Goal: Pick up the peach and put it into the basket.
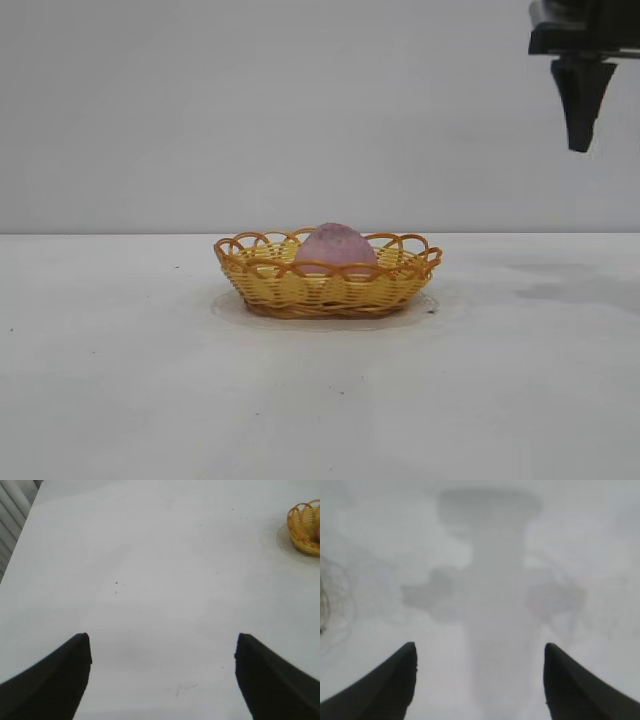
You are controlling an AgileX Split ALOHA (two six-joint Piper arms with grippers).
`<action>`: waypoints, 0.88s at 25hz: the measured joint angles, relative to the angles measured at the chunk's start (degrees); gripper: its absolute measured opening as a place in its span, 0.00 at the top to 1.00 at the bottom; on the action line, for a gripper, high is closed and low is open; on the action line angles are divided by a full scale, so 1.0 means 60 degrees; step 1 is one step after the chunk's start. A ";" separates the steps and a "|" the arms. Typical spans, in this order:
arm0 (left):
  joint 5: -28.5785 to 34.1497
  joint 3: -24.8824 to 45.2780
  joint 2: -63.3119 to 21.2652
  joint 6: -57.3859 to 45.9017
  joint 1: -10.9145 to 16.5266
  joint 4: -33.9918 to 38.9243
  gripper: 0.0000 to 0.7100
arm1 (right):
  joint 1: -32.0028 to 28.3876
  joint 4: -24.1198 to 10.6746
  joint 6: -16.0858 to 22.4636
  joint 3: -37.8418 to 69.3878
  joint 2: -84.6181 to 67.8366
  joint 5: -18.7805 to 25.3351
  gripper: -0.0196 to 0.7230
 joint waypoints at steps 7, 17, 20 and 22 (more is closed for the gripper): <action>0.0000 0.0000 0.0000 0.0000 0.0000 0.0000 0.22 | 0.0000 -0.0073 0.0311 0.1620 -0.2728 0.0073 0.36; 0.0000 0.0000 0.0000 0.0000 -0.0054 0.0000 0.22 | 0.0000 -0.0087 0.0347 0.5017 -0.8092 0.0051 0.36; 0.0000 0.0000 0.0000 0.0000 -0.0054 0.0000 0.22 | 0.0000 -0.0087 0.0347 0.6056 -0.9817 -0.0009 0.36; 0.0000 0.0000 0.0000 0.0000 -0.0054 0.0000 0.22 | 0.0000 -0.0087 0.0347 0.6770 -1.1043 -0.0036 0.36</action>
